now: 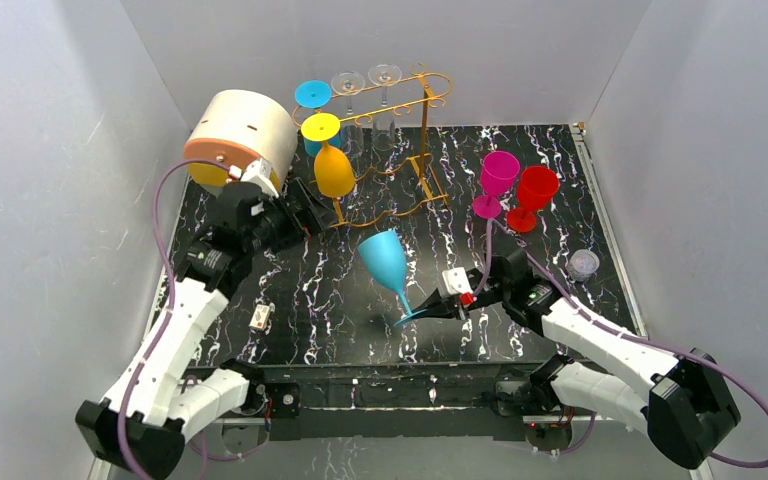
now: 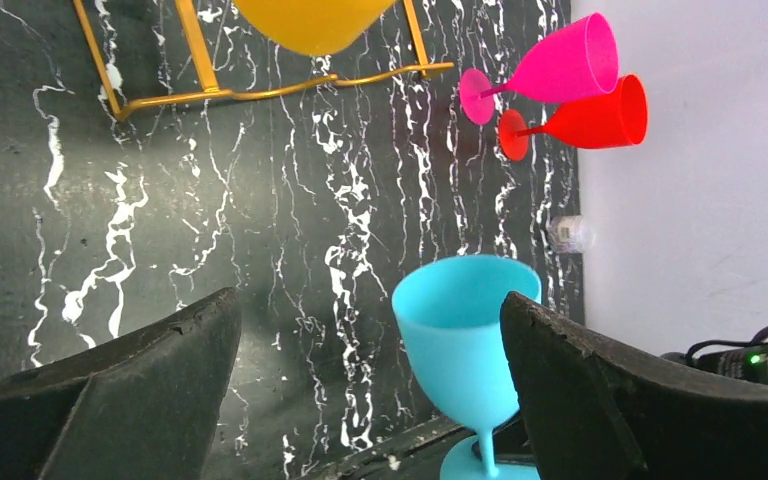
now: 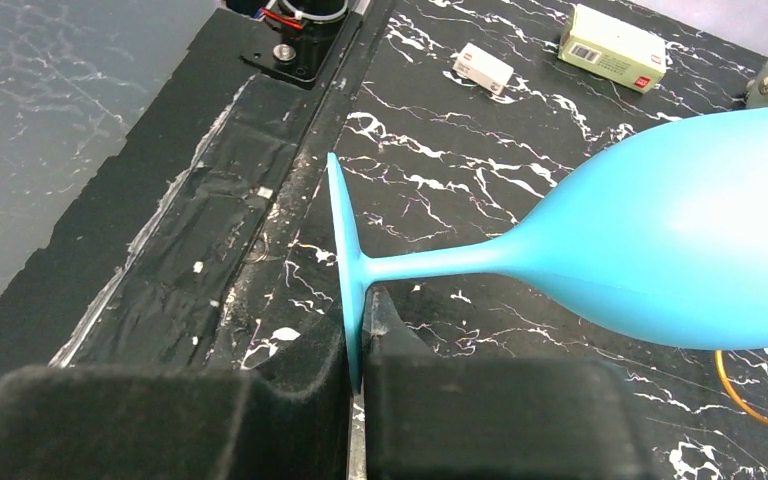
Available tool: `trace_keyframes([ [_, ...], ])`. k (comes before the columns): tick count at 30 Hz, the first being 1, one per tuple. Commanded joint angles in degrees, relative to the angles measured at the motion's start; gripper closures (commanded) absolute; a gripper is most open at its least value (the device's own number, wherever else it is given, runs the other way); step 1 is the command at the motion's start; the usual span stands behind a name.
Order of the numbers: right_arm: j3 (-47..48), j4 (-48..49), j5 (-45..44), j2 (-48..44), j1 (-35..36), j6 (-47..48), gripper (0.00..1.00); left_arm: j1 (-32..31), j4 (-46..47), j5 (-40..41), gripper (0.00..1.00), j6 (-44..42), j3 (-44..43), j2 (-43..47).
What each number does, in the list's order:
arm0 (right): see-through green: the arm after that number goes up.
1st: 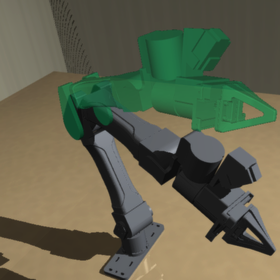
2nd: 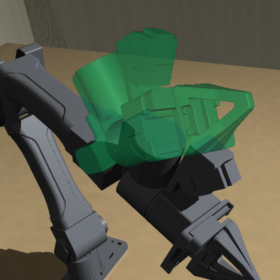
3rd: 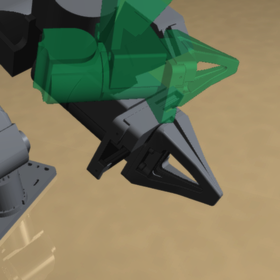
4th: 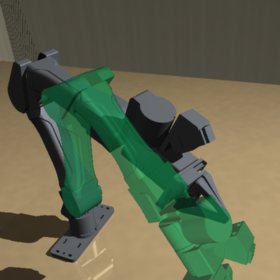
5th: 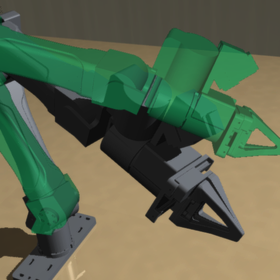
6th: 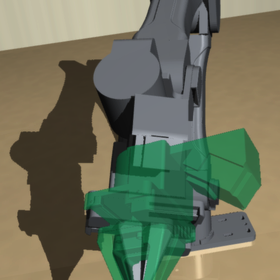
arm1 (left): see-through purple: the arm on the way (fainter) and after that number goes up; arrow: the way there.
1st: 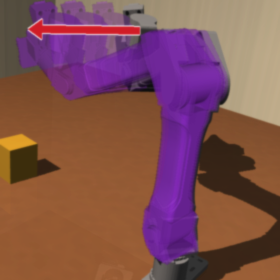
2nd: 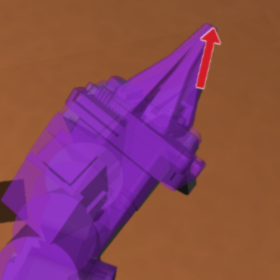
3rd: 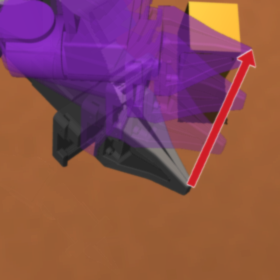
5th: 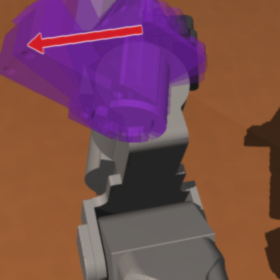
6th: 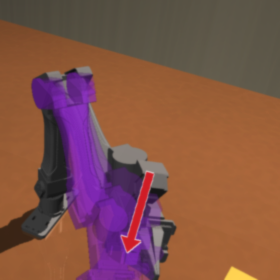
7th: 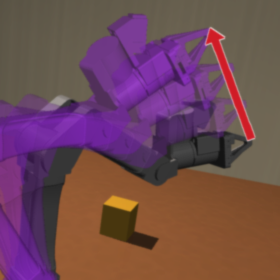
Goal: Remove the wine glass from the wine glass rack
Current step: Place the wine glass at the center of the board.
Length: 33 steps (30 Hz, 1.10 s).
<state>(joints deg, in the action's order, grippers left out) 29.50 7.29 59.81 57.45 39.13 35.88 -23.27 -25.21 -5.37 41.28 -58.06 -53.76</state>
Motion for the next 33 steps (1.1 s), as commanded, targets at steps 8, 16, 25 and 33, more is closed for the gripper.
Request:
trace_keyframes([
  [8,2.2,-1.7,-0.6,-5.6,0.3,8.3,0.99,5.7,12.2,-27.4,0.06,4.3,5.4,-6.4],
  [16,2.3,-6.7,2.4,-3.1,1.3,19.5,0.99,5.6,22.7,-33.2,0.07,10.9,10.1,-6.8],
  [25,0.0,3.0,-3.8,-1.1,1.6,26.2,0.99,5.6,6.9,-43.7,0.17,-9.8,4.2,-9.8],
  [33,-0.4,1.7,-6.4,0.2,3.9,29.5,0.99,5.6,-3.3,-43.4,0.30,-20.3,0.6,-12.6],
])
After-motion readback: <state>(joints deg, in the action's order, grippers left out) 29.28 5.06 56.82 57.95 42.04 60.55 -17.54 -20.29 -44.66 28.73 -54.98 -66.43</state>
